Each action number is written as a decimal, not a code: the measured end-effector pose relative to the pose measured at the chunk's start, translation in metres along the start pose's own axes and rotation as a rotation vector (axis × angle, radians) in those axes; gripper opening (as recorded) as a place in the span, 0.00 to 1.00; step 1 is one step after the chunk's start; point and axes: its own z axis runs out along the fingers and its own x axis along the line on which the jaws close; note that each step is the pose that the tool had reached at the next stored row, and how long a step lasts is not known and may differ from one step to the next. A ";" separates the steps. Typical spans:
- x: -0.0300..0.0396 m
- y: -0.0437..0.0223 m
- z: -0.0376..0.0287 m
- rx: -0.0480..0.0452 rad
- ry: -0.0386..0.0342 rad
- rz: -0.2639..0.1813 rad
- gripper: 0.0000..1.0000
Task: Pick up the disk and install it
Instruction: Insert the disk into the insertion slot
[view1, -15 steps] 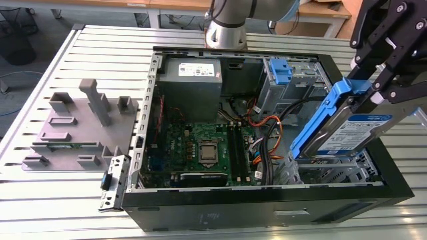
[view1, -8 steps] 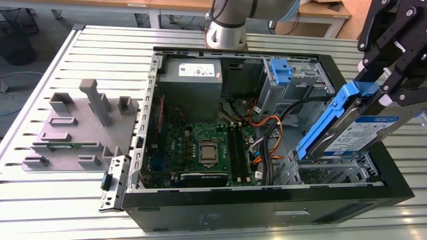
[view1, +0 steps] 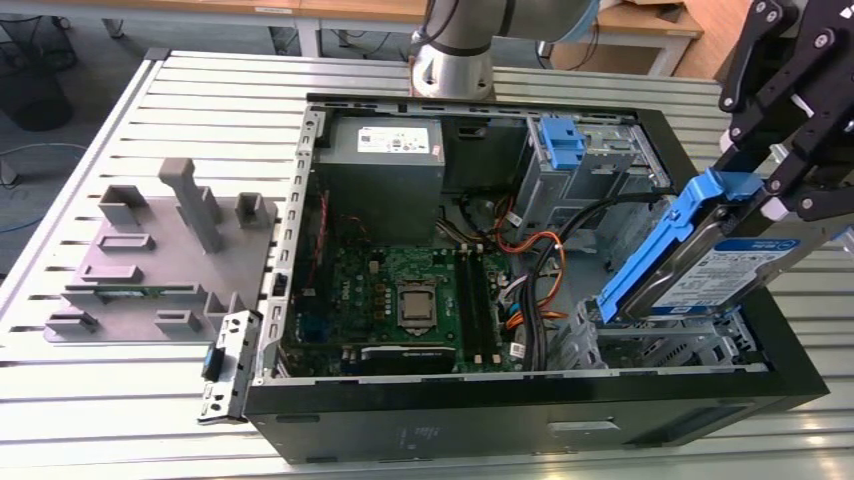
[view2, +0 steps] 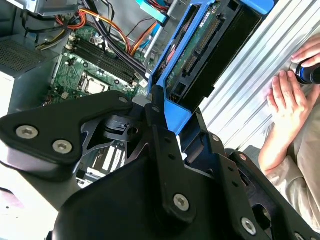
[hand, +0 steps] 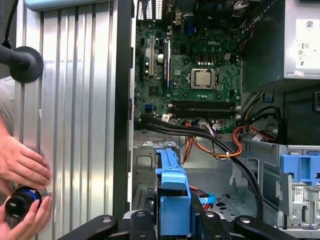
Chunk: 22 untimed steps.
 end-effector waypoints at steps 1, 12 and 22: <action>0.0000 0.0000 0.0000 0.0000 0.0000 0.000 0.36; -0.0020 -0.0003 0.0059 0.0000 0.0012 0.001 0.36; -0.0050 -0.0004 0.0091 0.0002 0.0010 0.010 0.36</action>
